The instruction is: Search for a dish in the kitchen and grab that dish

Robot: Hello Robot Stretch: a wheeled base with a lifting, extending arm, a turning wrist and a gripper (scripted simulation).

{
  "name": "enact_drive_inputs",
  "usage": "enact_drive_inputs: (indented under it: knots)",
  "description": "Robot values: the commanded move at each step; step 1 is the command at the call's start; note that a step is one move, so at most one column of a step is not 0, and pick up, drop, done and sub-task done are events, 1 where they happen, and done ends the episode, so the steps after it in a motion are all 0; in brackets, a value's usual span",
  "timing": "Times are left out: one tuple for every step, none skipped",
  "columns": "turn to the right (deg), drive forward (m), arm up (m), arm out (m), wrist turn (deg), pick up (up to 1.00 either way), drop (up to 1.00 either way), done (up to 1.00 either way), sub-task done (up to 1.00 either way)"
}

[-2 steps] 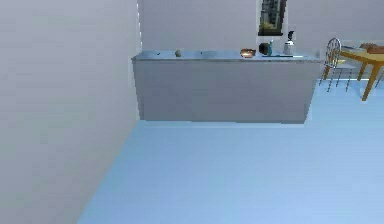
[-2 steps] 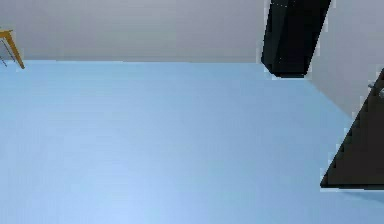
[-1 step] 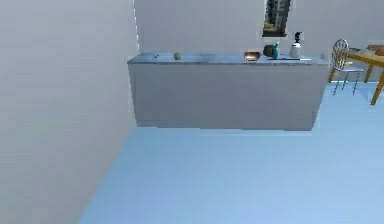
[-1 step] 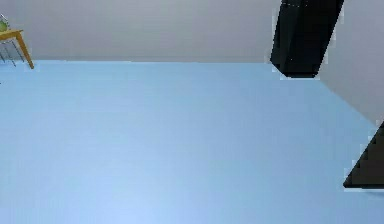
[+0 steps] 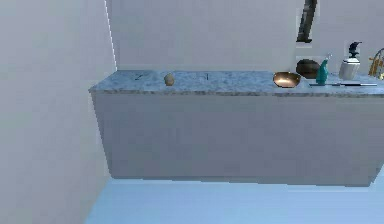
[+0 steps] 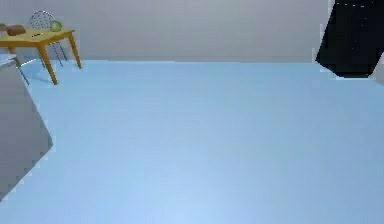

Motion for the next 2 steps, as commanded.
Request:
enact_drive_inputs:
  knots:
    - [3.0, 0.0, 0.0, 0.0, 0.0, 0.0, 0.0, 0.0, 0.0]
    - [0.0, 0.8, 0.0, 0.0, 0.0, 0.0, 0.0, 0.0, 0.0]
